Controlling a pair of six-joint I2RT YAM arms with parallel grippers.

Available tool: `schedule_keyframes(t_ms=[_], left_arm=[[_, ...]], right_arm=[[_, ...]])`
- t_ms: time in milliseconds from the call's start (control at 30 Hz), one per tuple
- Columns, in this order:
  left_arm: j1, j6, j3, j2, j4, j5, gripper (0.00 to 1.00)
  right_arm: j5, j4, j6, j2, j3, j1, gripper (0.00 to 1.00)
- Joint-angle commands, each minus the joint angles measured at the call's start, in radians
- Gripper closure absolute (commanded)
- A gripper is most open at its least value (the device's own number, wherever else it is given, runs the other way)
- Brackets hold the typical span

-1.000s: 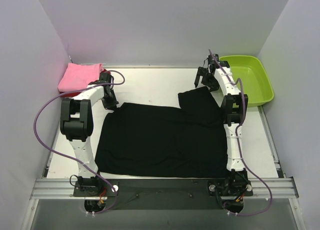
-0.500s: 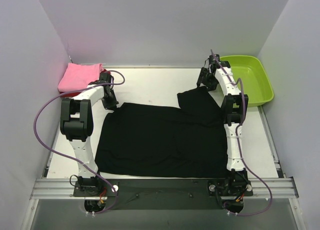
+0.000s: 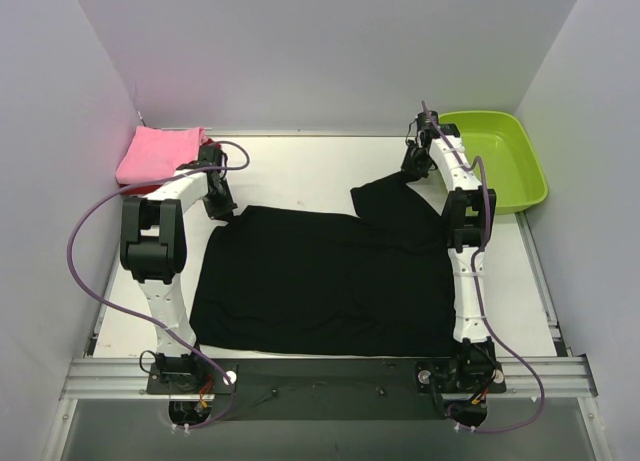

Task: Fold and stack the t-shirts

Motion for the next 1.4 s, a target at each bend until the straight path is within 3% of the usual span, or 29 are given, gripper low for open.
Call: schedule_keyframes(t_ms=[0,233,700,1000,1367], left_arm=[[0.009,-0.006,-0.011,0.001,-0.043,0.013,1.0],[0.009,-0.014,-0.012,-0.008,-0.042,0.014,1.0],[0.074,-0.033,-0.003,-0.12,-0.054,0.002,1.0],[0.264,-0.102,-0.155,-0.28,0.052,0.233,1.0],[0.295,-0.138,-0.305,-0.476,0.137,0.315,1.0]], right_arm=[[-0.013,-0.044,0.02,0.005,-0.02,-0.004,0.99],[-0.008,-0.009,-0.006,-0.053,-0.08,0.011,1.0],[0.188,0.12,-0.071,-0.542,-0.457,0.099,1.0],[0.299,0.169,-0.03,-0.823,-0.733,0.097,1.0],[0.381,0.204,0.023,-1.142,-1.006,0.097,1.0]])
